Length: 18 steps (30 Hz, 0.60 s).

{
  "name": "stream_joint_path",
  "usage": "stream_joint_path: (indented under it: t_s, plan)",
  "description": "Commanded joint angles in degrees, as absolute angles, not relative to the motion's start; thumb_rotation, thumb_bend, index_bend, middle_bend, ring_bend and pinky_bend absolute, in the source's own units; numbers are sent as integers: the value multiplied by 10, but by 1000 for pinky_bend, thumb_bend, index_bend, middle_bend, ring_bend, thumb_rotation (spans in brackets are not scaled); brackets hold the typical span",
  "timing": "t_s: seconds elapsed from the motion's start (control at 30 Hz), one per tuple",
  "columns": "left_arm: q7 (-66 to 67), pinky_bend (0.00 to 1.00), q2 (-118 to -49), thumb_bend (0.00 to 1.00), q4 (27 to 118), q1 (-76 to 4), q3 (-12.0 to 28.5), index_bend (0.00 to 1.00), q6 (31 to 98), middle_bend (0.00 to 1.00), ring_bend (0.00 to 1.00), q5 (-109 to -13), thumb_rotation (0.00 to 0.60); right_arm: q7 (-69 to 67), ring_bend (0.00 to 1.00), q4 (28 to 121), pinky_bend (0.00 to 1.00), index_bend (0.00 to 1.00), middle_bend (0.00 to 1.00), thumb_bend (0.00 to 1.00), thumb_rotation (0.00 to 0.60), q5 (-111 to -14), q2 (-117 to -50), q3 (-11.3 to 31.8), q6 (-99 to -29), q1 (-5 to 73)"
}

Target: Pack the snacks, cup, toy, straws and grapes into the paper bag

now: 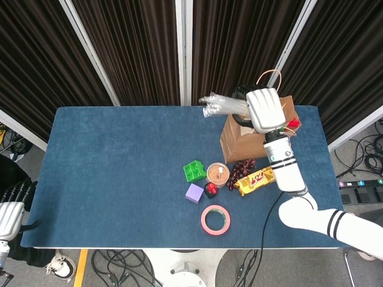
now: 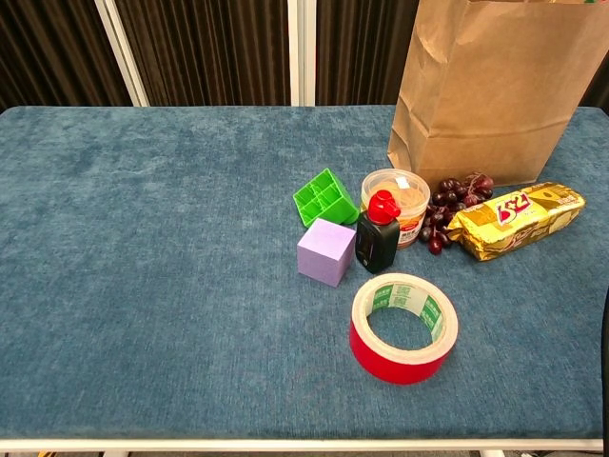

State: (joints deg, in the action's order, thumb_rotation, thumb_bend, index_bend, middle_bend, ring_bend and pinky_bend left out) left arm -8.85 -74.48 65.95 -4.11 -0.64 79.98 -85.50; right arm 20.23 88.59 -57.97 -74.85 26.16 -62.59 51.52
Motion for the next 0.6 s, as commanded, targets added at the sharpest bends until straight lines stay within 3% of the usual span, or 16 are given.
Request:
stream_joint_path:
  t_s: [0.03,0.6]
  plan:
    - [-90,114,-745,57,658,-41,-7,70,799,39,0,-855,600,188,450,874,491,684,557,231,600,-581,-756,256,-624,515]
    - [-83,114,-745,57,659,-43,-7,70,795,39,0,-855,600,32,448,829,473,672,557,208,600,-568,-764,270,-602,487]
